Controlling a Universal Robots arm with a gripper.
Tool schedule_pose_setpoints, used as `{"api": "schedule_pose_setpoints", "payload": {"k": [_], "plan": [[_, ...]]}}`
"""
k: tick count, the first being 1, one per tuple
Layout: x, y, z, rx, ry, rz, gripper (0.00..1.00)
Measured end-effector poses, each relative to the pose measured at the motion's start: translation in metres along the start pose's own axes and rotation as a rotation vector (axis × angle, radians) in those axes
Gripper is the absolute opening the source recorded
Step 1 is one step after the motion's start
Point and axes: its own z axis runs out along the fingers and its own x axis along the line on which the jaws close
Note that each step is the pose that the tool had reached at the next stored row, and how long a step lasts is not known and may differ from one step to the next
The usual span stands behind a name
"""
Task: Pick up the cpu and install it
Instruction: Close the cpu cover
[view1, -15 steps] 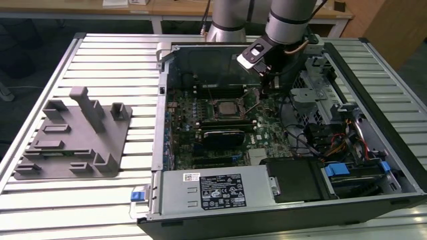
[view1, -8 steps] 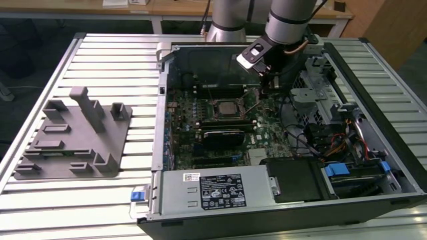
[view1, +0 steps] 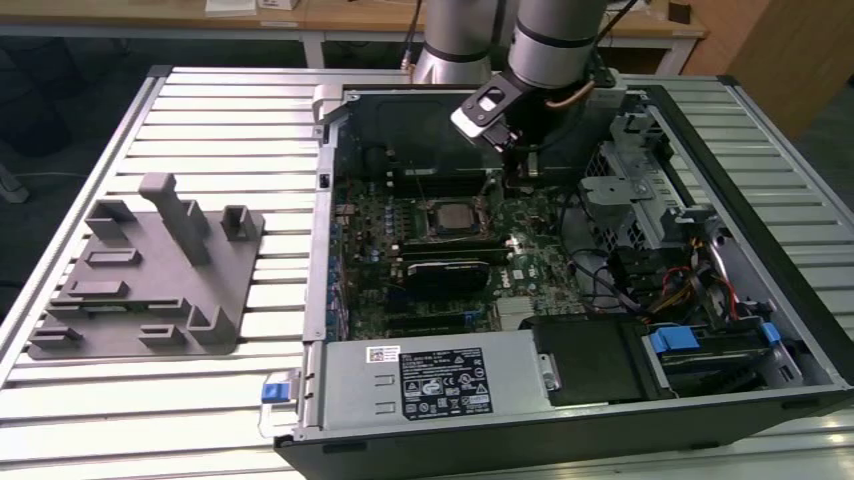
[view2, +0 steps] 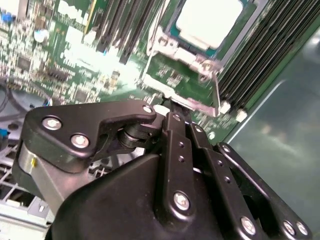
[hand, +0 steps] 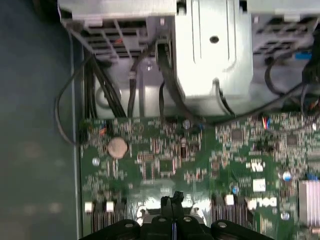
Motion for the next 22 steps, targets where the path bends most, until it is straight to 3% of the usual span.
{"api": "schedule_pose_setpoints", "payload": {"k": [10,22], "plan": [[-0.0008,-0.0285,0.0003,-0.0008,0.0002,0.0,0.11],[-0.0017,-0.0299,0.0029,0.0001,0.0001,0.0,0.11]]}}
